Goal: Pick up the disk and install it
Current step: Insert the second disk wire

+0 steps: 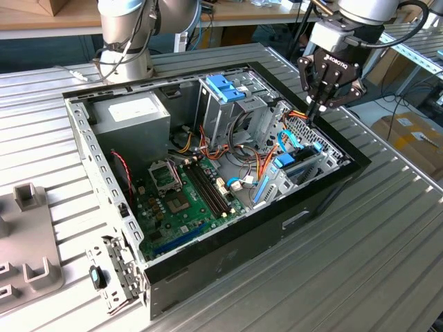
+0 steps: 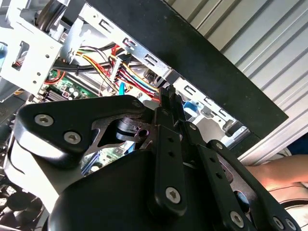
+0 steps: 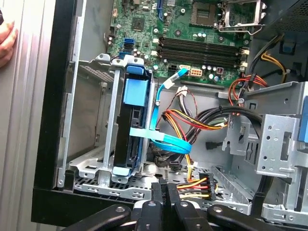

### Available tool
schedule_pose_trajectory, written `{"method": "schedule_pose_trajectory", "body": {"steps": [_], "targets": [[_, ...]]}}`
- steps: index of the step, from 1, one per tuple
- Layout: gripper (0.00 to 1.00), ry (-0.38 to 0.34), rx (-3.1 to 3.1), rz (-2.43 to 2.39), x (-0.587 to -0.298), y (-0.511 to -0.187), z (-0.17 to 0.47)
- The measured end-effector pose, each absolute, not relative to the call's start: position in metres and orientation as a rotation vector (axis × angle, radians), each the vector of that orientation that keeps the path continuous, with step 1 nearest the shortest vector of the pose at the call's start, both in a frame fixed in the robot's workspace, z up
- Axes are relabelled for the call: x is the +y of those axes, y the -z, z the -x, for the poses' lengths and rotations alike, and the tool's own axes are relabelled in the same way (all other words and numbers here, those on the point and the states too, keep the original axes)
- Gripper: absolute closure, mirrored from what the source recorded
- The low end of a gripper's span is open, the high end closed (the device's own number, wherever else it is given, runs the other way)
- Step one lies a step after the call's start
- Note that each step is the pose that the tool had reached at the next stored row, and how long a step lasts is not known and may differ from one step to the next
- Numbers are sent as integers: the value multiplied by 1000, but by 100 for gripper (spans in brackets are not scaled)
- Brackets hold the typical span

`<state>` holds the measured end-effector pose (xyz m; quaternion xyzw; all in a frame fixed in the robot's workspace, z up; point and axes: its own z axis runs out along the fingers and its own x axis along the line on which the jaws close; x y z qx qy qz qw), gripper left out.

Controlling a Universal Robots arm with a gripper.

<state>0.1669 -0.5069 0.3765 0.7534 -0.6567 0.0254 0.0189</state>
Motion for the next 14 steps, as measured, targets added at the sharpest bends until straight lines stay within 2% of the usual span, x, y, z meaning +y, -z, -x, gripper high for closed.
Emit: {"method": "schedule_pose_trajectory", "body": {"steps": [14], "targets": [[84, -71, -2296, -2079, -507, -377, -167]]}}
